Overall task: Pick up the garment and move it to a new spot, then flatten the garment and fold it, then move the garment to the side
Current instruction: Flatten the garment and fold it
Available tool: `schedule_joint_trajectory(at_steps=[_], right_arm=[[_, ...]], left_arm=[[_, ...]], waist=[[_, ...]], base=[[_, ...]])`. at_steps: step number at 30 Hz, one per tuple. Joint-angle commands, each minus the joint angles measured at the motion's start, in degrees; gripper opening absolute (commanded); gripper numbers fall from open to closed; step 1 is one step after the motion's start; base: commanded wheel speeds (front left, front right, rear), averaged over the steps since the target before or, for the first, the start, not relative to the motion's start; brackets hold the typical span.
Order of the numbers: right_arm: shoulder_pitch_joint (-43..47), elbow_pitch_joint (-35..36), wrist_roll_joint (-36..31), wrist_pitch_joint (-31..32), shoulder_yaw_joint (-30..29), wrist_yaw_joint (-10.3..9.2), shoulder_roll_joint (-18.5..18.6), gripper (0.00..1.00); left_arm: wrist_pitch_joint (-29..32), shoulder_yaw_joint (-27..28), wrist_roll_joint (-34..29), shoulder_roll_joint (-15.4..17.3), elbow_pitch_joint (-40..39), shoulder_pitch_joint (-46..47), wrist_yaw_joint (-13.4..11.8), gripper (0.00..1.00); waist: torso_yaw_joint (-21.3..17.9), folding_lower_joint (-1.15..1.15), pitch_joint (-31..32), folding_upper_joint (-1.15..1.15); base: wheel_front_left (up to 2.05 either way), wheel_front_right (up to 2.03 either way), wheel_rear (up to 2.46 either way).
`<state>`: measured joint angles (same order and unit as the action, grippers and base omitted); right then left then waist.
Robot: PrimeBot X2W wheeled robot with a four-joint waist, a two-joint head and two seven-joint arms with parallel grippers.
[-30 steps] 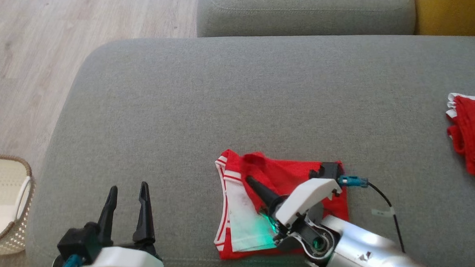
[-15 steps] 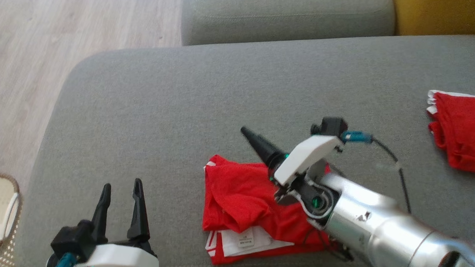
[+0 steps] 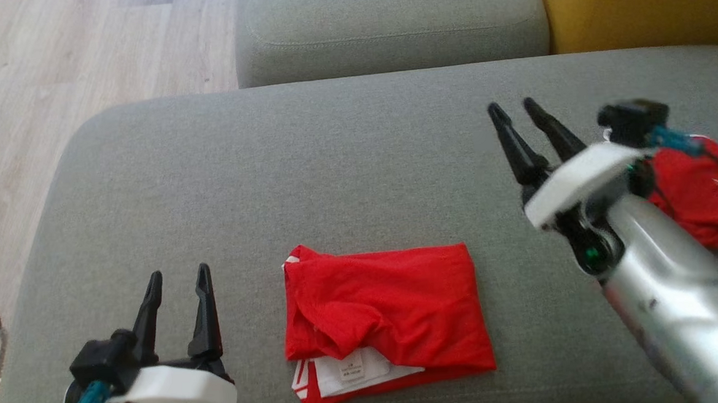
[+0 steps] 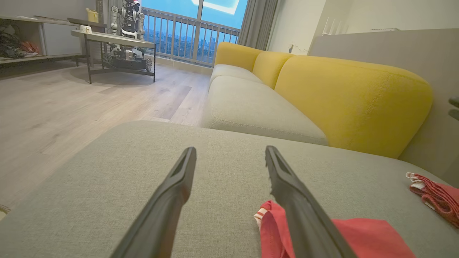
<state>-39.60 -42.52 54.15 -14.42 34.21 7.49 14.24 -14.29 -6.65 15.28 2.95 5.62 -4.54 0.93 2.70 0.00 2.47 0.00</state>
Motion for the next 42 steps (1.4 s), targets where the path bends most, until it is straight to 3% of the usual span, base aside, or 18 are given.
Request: schedule_joint_trajectory(at_steps=[1,4,5,8,11,17,34,35,36,37,42], right_arm=[[3.99,4.86,-9.41,-0.57,-4.71,0.00,0.23,1.00],[10.57,13.03,-28.87,-0.57,-12.97,0.00,1.24,1.00],[10.57,13.03,-28.87,-0.57,-12.97,0.00,1.24,1.00],[19.39,21.11,-40.22,-0.57,-22.33,0.00,-2.61,1.00],[26.41,28.21,-48.78,-0.57,-27.92,0.00,-6.43,1.00],[35.66,36.70,-52.86,-0.58,-35.92,0.00,-10.92,1.00],[38.53,37.95,-50.15,-0.58,-35.67,0.00,-11.36,1.00],[38.54,37.87,-50.13,-0.58,-35.64,0.00,-11.36,0.89],[38.56,37.70,-50.02,-0.58,-35.55,0.00,-11.36,0.41],[38.55,37.54,-49.89,-0.58,-35.38,0.00,-11.36,0.00],[38.08,36.95,-49.74,-0.58,-32.56,0.00,-11.36,0.00]], left_arm=[[-0.71,2.02,-0.21,-0.07,-2.42,2.52,-0.56,1.00],[-0.71,2.07,-0.78,-0.07,-2.86,2.72,-0.57,1.00],[-0.71,2.07,-0.78,-0.07,-2.86,2.72,-0.57,1.00],[-0.71,2.00,-1.12,-0.07,-3.19,2.62,-0.71,1.00],[-0.71,2.45,-1.05,-0.07,-3.52,2.21,-1.17,1.00],[-0.71,2.38,-0.77,-0.07,-3.65,1.40,-1.66,1.00],[-0.71,1.97,-1.17,-0.07,-3.76,0.66,-1.69,1.00],[-0.71,1.92,-1.16,-0.07,-3.71,0.64,-1.67,1.00],[-0.71,1.87,-1.17,-0.07,-3.65,0.63,-1.64,1.00],[-0.71,1.82,-1.19,-0.07,-3.59,0.61,-1.59,1.00],[-0.71,1.79,-1.28,-0.07,-3.63,0.73,-1.41,1.00]], waist=[[-0.33,0.00,-0.08,0.00],[-0.54,0.00,-0.24,0.00],[-0.54,0.00,-0.24,0.00],[-0.56,0.00,-0.31,0.00],[-0.66,0.00,-0.74,0.00],[-0.23,0.00,-0.65,0.00],[-0.39,0.00,0.40,0.00],[-0.33,0.00,0.46,0.00],[-0.23,0.00,0.52,0.00],[-0.12,0.00,0.56,0.00],[0.72,0.00,0.35,0.00]], base=[[0.00,0.00,0.00],[0.00,0.00,0.00],[0.00,0.00,0.00],[0.00,0.00,0.00],[0.00,0.00,0.00],[0.00,0.00,0.00],[0.00,0.00,0.00],[0.00,0.00,0.00],[0.00,0.00,0.00],[0.00,0.00,0.00],[0.00,0.00,0.00]])
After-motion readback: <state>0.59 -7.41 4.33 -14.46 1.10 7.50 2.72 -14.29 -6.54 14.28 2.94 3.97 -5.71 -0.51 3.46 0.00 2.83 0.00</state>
